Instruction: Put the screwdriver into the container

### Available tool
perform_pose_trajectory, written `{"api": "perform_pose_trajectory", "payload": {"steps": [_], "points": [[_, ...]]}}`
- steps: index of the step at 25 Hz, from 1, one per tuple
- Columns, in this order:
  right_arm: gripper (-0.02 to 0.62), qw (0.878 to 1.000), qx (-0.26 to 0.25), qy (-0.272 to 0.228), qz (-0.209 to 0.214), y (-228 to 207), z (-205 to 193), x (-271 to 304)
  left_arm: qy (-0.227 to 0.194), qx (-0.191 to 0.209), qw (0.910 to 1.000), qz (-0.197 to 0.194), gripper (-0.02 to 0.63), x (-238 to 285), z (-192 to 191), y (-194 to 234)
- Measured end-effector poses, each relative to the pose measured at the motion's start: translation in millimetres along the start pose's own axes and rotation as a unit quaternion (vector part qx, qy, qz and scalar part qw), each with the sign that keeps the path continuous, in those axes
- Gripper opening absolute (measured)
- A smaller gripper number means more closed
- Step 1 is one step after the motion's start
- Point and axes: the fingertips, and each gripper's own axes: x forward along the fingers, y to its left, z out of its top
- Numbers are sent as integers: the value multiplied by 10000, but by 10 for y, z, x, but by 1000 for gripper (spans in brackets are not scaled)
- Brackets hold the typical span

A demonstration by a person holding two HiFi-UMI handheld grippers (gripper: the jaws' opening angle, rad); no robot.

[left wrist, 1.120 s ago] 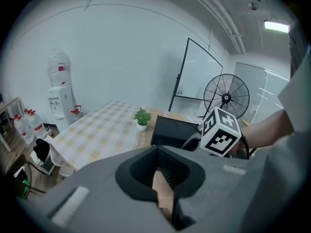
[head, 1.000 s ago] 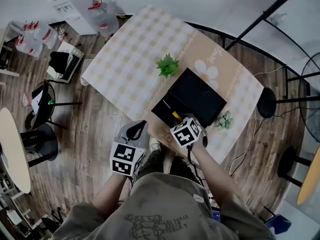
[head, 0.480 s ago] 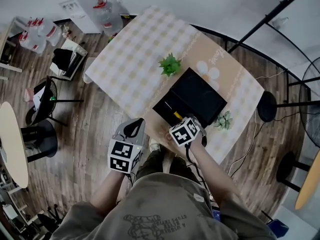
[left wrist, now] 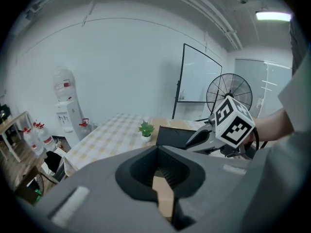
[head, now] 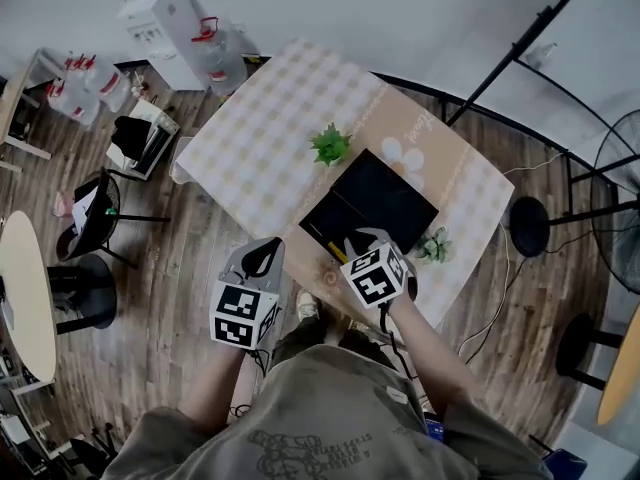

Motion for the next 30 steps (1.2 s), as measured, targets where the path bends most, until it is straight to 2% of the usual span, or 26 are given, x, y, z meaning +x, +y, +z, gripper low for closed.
{"api": "perform_pose_trajectory", "payload": {"steps": [4,9,14,22,26,30], "points": [[63,9976,127,-686,41,-8,304,-448,-214,253,9994,82,0,-93,222,-55],[44,9842,180,-1762,88,-24,727,-1177,-589,569,9965,192,0,-239,603,-134],[28,9593,347,-2782,344,-16,1093,-1903,-972,1215,9870,405,0,-366,979,-243],[28,9183,297,-3947,116,-190,1414,-2895,-1690,1325,9764,246,0,-645,1604,-513],[28,8921,528,-4481,225,-271,1442,-3296,-2038,1412,9687,147,0,-831,1904,-619],[28,8803,475,-4721,21,-302,1377,-3619,-2394,1435,9603,41,0,-1077,2189,-760]]}}
